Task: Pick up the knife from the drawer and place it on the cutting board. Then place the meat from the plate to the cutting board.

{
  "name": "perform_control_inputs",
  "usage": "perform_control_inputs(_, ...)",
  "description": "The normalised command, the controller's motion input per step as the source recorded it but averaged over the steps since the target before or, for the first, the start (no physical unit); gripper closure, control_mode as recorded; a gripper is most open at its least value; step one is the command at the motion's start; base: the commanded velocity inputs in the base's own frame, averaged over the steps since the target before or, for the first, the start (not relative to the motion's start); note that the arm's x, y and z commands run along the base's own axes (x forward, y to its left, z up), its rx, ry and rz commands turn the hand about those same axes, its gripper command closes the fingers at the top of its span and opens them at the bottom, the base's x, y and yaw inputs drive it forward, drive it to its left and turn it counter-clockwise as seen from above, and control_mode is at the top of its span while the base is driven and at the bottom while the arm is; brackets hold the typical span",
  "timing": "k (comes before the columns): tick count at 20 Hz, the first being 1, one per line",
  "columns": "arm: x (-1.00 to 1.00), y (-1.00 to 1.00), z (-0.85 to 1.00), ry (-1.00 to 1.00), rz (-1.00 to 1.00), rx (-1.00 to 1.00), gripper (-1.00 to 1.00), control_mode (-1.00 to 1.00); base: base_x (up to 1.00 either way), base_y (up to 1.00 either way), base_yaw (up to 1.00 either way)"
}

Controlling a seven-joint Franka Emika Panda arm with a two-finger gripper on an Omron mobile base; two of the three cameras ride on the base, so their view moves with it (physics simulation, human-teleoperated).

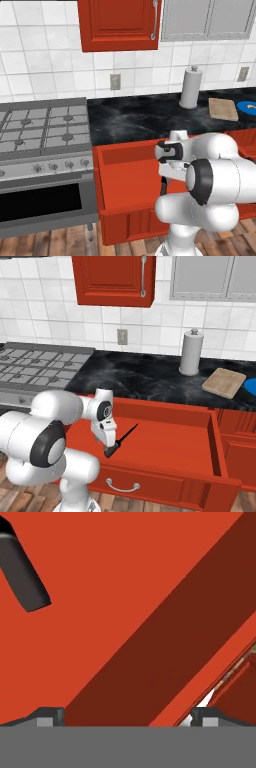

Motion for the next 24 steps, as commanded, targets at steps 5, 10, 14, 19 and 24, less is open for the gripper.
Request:
perform_control_inputs(5, 0.04, 0.00, -0.13, -0.04, 0.06, 0.00, -1.00, -1.00, 0.00, 0.00, 0.00)
perform_control_inputs(10, 0.21, 0.01, -0.14, -0.01, 0.09, 0.00, -1.00, -1.00, 0.00, 0.00, 0.00)
perform_control_inputs(14, 0.21, 0.00, -0.17, -0.01, 0.12, 0.00, -1.00, -1.00, 0.00, 0.00, 0.00)
perform_control_inputs(19, 0.24, 0.00, -0.15, 0.00, 0.14, 0.00, -1.00, -1.00, 0.00, 0.00, 0.00)
perform_control_inputs(24, 0.20, 0.00, -0.19, 0.00, 0.16, 0.08, -1.00, -1.00, 0.00, 0.00, 0.00)
